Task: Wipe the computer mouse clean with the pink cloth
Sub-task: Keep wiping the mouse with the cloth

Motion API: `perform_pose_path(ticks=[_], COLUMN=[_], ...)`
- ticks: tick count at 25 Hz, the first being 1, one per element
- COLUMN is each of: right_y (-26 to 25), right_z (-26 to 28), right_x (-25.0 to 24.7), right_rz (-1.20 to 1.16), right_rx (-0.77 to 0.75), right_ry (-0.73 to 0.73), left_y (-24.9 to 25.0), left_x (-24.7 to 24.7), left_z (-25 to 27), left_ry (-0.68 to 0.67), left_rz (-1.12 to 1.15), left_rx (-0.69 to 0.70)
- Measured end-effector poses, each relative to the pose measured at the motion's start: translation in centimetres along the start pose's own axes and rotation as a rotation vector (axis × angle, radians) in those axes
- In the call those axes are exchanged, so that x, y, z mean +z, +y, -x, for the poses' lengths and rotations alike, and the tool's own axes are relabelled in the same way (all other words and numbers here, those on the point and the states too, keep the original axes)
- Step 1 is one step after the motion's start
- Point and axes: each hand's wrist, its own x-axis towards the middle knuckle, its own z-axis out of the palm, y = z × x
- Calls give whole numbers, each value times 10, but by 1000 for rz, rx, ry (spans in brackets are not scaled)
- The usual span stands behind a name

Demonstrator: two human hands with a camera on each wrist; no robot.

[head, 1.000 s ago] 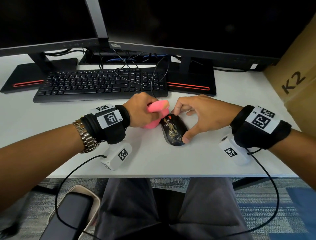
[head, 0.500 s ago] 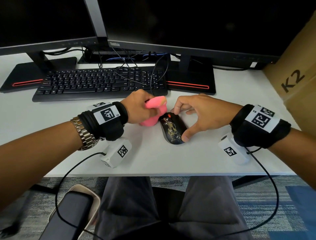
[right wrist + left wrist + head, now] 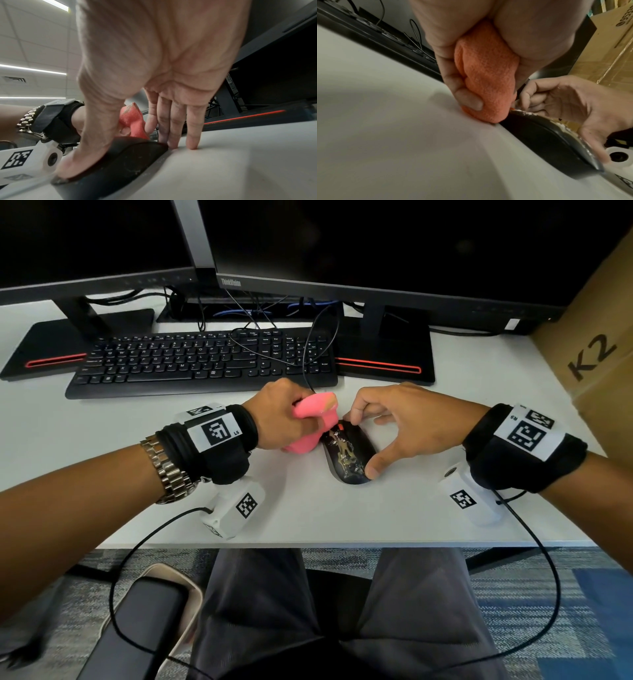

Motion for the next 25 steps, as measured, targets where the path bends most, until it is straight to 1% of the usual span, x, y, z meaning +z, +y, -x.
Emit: perform_pose_path(ticks=[5,10,14,23,25], right_y=[0,0,-2,-5,-5], right_z=[0,-1,-1,0,0], right_x=[1,1,1,0,0], right_rz=[10,8,7,7,0], right_rx=[-3,1,2,10,7], right_ry=[5,5,14,14,16], left_y=[2,-1,-5,-8,-11], left_x=[3,1,1,3,2], left_z=[1,2,-2,2,0], left_ry=[-6,-34,4,-30,-17], left_rz=[-48,3,22,52,51], left_rx=[31,20,-4,30,24])
